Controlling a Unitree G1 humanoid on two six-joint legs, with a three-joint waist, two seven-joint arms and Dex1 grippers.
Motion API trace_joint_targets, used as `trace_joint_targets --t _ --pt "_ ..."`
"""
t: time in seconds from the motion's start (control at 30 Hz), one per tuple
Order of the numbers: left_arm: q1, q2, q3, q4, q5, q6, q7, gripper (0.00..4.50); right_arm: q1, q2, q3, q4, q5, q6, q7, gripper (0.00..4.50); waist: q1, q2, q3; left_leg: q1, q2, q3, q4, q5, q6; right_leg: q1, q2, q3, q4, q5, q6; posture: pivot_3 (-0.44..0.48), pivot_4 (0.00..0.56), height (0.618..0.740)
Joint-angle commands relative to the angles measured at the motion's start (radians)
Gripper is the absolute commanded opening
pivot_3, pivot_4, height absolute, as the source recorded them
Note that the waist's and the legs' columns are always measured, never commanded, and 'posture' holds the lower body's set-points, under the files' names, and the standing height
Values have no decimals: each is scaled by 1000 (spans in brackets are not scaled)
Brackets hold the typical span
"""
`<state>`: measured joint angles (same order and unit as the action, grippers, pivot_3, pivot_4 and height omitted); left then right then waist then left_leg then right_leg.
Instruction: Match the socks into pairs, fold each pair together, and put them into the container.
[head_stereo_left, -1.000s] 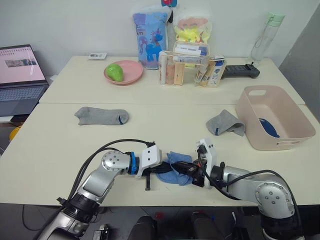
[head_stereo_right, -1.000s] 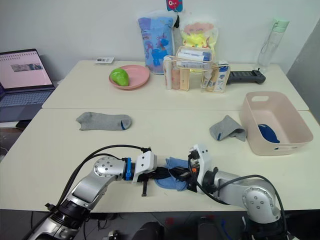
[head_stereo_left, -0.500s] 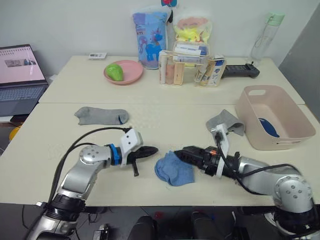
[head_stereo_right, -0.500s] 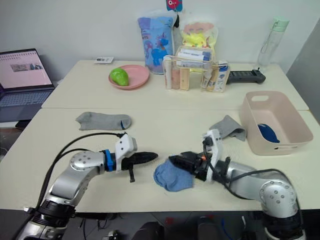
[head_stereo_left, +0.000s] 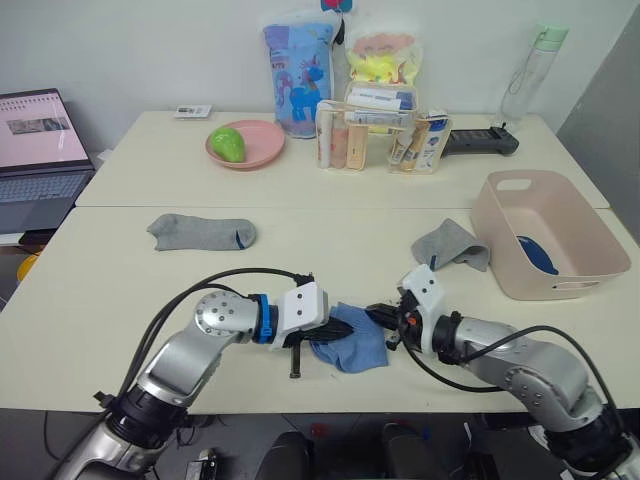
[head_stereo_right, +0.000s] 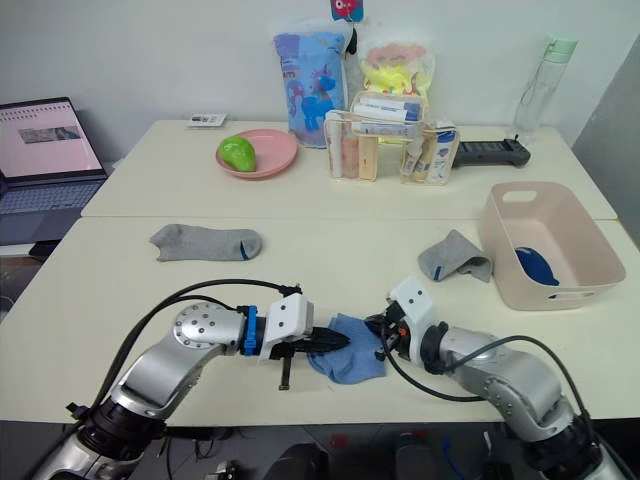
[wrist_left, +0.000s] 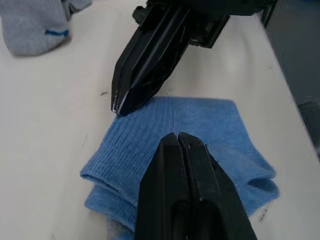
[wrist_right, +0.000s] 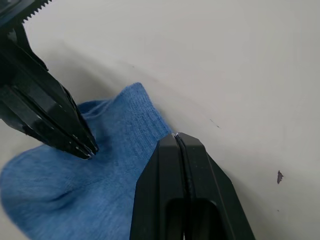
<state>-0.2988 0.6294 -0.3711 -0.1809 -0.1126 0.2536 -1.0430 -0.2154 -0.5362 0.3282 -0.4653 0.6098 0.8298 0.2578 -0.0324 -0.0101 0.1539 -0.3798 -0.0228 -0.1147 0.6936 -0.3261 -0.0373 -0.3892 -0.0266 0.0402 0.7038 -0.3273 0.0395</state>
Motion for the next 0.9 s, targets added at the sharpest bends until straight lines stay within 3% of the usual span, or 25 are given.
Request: trace_joint_targets --t 0.03,0.2,0.33,0.5,0.73,0.9 --pt "11 14 0 69 64 -54 34 0 -8 27 9 1 -74 -17 -4 41 1 0 0 0 0 0 0 0 0 0 0 0 0 0 0 0 150 703" --pt "39 57 37 98 52 -116 7 0 23 63 -54 -4 -127 -57 3 41 0 0 0 1 0 0 0 0 0 1 0 0 0 0 0 0 150 703" --pt "32 31 120 9 -120 -77 -51 0 41 51 -180 -78 -10 -43 114 41 0 1 1 0 0 0 0 0 0 0 0 0 1 0 0 0 150 703" --pt "-18 32 129 -114 -231 44 -99 0 58 -52 -165 -161 30 -2 254 41 2 0 1 -1 0 -2 1 0 0 1 -1 -1 0 0 0 0 150 703" --pt "-4 67 1 -106 -118 7 -164 0 82 -119 26 -115 -99 -17 333 41 -4 0 1 0 0 -1 1 0 0 1 0 0 0 0 0 0 150 703" --pt "43 100 -12 17 -37 -67 -159 0 120 -174 49 -115 -156 -26 369 41 0 0 1 0 0 -1 1 0 0 1 0 -1 0 0 0 0 150 703"
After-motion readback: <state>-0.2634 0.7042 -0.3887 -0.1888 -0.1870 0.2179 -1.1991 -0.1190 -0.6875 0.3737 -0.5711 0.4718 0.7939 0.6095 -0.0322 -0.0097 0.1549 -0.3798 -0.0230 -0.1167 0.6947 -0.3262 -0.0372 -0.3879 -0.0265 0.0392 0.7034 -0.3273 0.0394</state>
